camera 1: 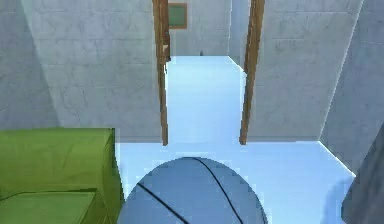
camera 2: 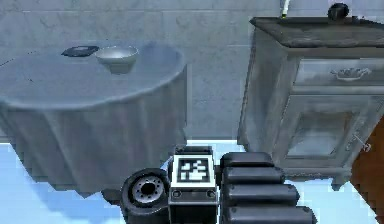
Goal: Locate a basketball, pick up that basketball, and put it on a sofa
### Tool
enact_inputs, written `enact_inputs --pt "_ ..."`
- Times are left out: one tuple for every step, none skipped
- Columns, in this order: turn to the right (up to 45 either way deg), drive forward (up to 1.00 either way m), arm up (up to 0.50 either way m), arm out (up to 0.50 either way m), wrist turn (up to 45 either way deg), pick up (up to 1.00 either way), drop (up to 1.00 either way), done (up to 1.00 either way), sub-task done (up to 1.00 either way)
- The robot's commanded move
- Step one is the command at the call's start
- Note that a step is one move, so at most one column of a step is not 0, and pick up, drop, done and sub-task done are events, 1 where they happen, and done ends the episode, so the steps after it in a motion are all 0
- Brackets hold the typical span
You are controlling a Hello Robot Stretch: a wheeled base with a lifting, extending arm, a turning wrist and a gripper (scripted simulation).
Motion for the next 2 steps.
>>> enact_inputs --pt "45.0 0.00 0.00 0.00 0.0 0.00 0.00 0.00 0.00" --pt "45.0 0.00 0.00 0.00 0.0 0.00 0.00 0.00 0.00"
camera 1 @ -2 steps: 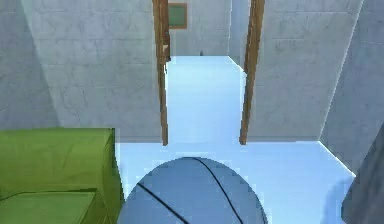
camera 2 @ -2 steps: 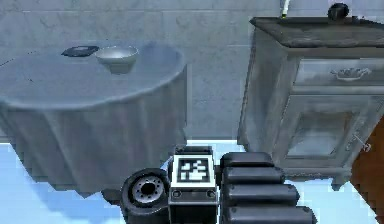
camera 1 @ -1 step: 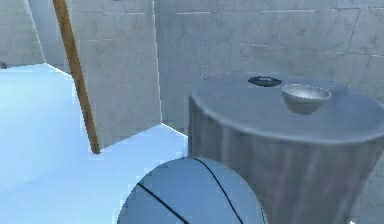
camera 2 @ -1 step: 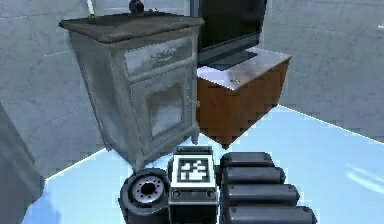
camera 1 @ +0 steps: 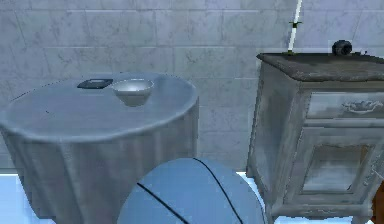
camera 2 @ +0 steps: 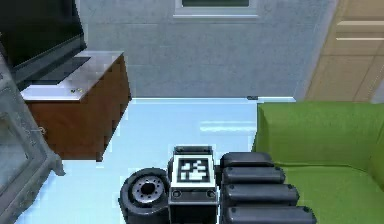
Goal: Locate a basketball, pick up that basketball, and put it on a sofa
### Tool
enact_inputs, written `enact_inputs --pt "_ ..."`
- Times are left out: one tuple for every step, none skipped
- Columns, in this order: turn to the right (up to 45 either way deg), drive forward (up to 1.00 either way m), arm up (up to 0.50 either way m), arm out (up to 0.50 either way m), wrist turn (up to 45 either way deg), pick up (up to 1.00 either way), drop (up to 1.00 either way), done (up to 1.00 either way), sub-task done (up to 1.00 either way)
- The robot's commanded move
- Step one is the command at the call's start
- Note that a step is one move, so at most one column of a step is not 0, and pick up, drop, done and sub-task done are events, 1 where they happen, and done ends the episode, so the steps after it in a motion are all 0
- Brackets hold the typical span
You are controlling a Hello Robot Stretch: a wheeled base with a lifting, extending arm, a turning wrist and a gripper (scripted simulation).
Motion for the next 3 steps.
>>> enact_inputs --pt "3.0 0.00 0.00 0.00 0.0 0.00 0.00 0.00 0.00" --pt "-45.0 0.00 0.00 0.00 0.0 0.00 0.00 0.00 0.00" --pt "-45.0 0.00 0.00 0.00 0.0 0.00 0.00 0.00 0.00"
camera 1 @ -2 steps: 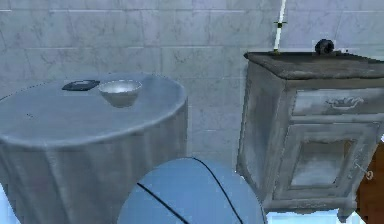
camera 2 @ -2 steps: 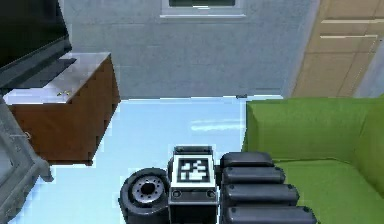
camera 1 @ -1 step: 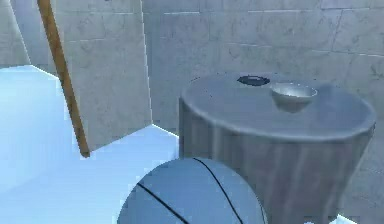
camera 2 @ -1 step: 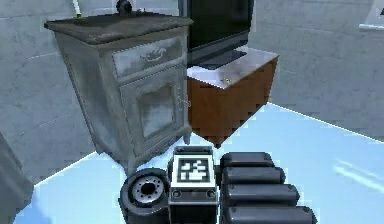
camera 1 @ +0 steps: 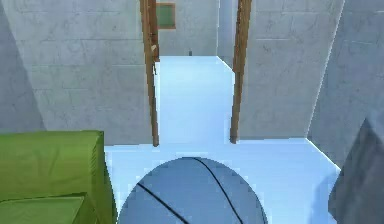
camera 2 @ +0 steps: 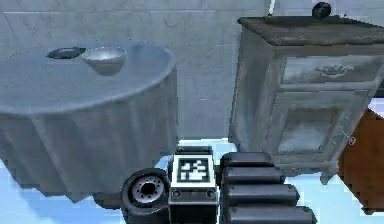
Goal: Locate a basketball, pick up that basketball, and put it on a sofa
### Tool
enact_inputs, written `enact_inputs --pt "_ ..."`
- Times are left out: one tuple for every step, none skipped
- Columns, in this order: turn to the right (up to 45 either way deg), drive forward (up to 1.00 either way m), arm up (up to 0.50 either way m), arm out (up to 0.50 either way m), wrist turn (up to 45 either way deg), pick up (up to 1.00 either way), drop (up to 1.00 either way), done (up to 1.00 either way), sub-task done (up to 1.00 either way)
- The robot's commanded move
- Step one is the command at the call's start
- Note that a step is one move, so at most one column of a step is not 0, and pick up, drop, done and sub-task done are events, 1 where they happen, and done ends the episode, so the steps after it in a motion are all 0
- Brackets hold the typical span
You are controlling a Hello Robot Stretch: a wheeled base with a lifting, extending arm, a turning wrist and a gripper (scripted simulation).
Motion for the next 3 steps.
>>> enact_inputs --pt "-12.0 0.00 0.00 0.00 0.0 0.00 0.00 0.00 0.00" --pt "45.0 0.00 0.00 0.00 0.0 0.00 0.00 0.00 0.00" --pt "45.0 0.00 0.00 0.00 0.0 0.00 0.00 0.00 0.00"
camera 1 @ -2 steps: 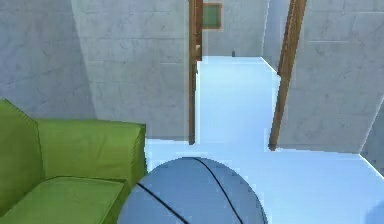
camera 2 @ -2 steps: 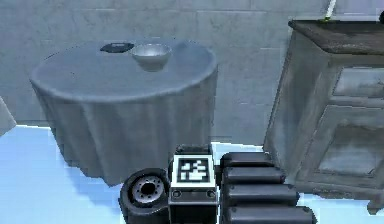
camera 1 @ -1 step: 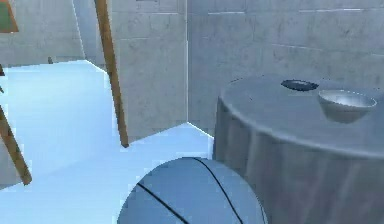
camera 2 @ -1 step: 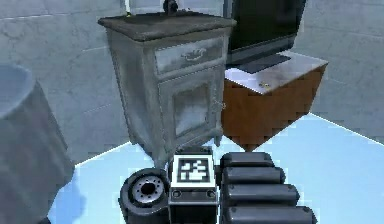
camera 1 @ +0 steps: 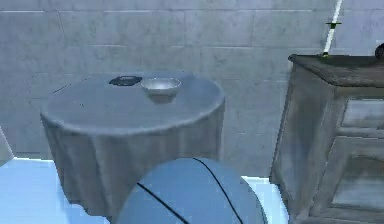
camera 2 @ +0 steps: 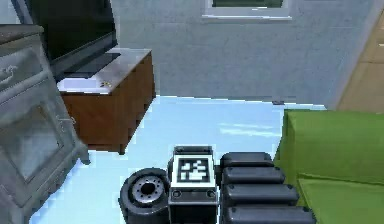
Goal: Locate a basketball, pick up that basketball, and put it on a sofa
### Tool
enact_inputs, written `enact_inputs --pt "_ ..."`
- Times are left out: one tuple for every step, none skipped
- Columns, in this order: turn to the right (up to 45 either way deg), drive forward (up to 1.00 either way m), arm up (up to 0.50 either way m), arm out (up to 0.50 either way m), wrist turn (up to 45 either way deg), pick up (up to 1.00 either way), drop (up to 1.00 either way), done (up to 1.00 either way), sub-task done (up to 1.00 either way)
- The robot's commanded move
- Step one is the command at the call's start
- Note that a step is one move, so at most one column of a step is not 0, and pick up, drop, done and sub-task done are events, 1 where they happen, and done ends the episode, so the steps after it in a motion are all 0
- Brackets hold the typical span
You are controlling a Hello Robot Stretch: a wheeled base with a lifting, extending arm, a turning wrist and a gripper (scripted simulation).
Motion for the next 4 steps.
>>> enact_inputs --pt "12.0 0.00 0.00 0.00 0.0 0.00 0.00 0.00 0.00" --pt "45.0 0.00 0.00 0.00 0.0 0.00 0.00 0.00 0.00" --pt "45.0 0.00 0.00 0.00 0.0 0.00 0.00 0.00 0.00" --pt "45.0 0.00 0.00 0.00 0.0 0.00 0.00 0.00 0.00"
